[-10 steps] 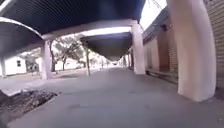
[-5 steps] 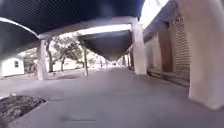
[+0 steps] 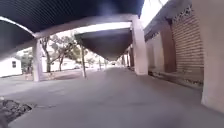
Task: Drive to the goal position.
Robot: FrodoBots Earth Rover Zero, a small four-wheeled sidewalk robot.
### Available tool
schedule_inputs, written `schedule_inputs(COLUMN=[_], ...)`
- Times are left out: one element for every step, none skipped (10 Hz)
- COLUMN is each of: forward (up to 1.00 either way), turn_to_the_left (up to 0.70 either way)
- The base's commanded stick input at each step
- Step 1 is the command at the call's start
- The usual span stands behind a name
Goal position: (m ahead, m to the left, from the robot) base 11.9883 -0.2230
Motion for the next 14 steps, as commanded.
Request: schedule_inputs(forward=[0.7,0.7,0.7,0.7,0.7,0.7,0.7,0.7,0.7,0.7,0.7,0.7,0.7,0.7], turn_to_the_left=[0.0,0.0,0.0,0.0,0.35,0.35,0.16,0.0,0.0,0.0,0.0,0.0,0.0,0.0])
